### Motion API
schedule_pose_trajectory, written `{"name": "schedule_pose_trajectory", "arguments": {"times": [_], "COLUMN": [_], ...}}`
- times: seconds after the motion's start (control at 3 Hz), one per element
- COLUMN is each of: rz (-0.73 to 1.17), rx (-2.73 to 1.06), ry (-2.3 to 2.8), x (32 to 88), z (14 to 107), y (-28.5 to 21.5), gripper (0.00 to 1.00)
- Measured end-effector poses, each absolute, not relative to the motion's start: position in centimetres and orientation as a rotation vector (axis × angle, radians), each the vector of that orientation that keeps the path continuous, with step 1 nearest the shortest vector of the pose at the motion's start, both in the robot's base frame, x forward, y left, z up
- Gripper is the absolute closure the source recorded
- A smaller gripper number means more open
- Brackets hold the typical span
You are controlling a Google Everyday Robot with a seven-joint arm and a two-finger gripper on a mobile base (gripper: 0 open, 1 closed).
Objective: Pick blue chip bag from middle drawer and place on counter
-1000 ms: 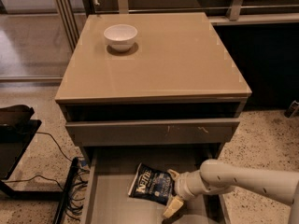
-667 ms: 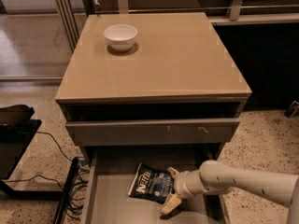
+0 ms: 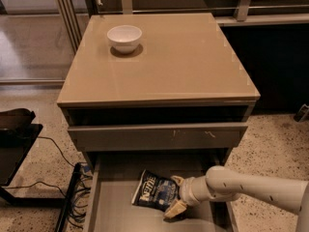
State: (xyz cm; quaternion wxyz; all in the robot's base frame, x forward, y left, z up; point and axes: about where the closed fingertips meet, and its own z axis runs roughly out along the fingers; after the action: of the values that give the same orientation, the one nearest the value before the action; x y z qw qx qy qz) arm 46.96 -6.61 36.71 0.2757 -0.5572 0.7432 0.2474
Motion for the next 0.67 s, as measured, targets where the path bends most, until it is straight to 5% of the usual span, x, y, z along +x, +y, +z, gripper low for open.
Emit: {"name": "schedule_pose_trajectory", "arguments": {"times": [0.67], "rz": [0.665], "rx": [-1.497], "ry": [1.997], "x": [46.96], "z": [36.71], "y": [-6.60], "gripper": [0.65]}}
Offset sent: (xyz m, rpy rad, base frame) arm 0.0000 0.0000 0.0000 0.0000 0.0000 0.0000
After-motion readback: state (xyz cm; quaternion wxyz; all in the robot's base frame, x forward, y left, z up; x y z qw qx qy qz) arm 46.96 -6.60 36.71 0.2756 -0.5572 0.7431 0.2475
